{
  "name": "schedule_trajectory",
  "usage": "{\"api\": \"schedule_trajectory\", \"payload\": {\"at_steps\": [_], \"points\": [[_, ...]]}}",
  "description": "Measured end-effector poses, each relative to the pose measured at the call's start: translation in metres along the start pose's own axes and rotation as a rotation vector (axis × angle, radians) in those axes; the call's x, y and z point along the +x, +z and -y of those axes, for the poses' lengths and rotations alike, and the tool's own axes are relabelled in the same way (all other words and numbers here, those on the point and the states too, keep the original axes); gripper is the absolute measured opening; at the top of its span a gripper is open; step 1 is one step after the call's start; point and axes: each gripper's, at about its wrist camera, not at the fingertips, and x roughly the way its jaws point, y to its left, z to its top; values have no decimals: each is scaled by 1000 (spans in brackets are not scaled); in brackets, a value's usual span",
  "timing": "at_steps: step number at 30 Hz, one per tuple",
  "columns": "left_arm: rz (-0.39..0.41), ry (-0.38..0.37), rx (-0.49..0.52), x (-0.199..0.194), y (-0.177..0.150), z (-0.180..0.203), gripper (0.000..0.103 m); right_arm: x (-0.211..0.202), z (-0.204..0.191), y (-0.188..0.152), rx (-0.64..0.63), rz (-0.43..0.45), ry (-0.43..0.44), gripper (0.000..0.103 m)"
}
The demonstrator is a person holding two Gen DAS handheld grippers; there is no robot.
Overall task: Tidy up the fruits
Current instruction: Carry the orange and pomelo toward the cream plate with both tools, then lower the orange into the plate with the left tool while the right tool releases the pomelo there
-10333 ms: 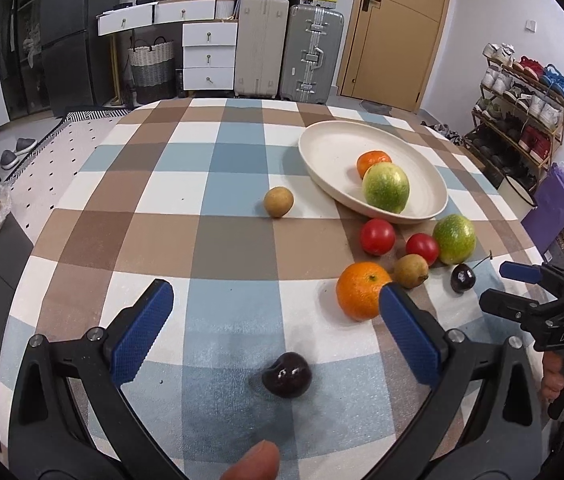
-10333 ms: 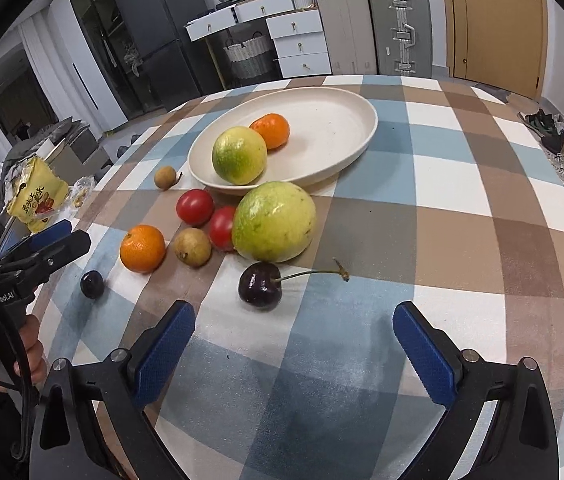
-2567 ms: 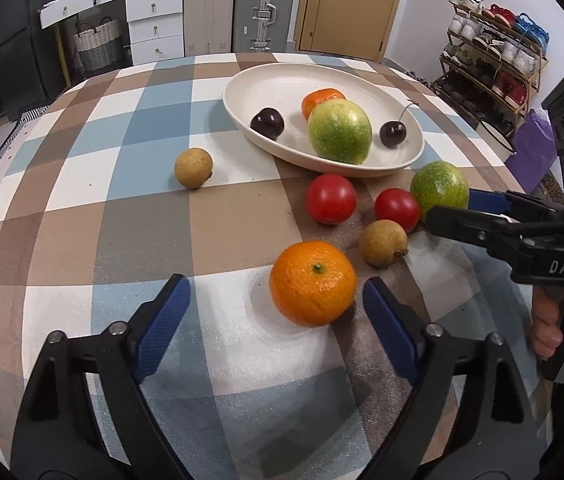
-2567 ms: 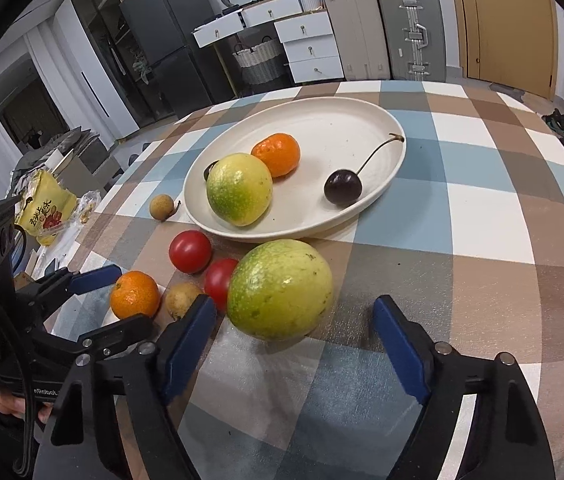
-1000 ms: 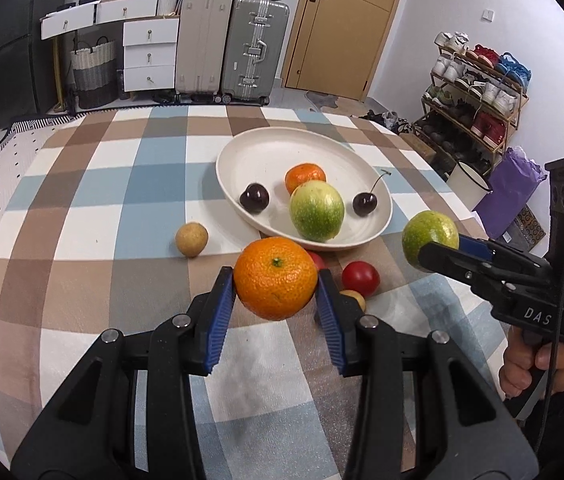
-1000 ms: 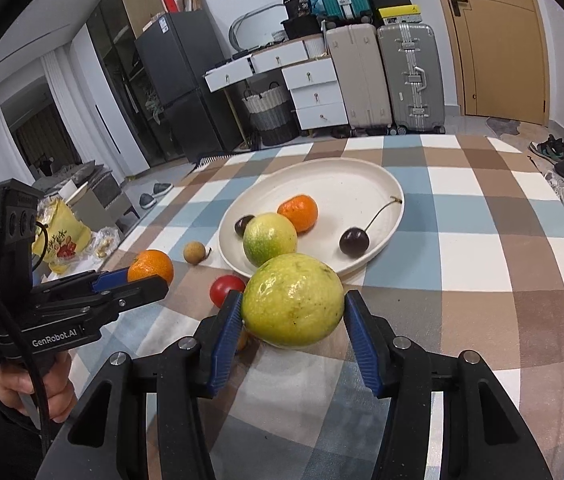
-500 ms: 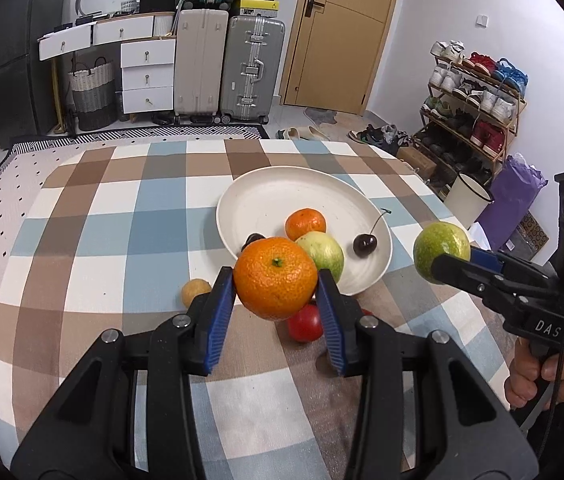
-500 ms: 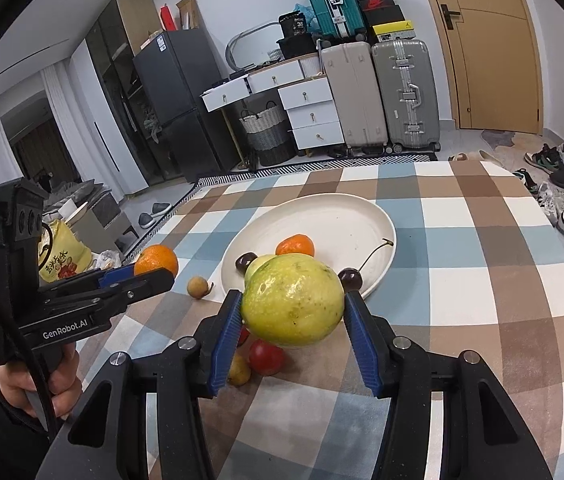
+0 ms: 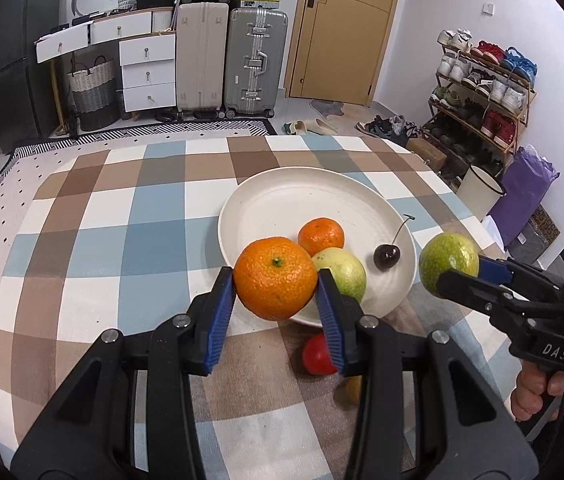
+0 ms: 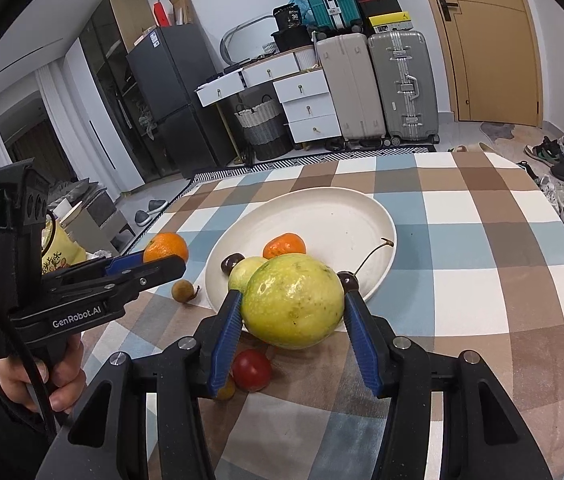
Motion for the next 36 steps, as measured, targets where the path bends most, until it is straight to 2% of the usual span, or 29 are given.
{"api": "schedule_trajectory", "payload": {"at_steps": [20,27,36], "points": [[-56,25,24,58,10,4,38,38,4,11,-11,-49,9,52],[-57,23,16,69,9,0,38,54,2,11,-20,-84,-2,52],[-50,41,38,74,12,5,38,64,7,14,-15,-83,-22,52]]}}
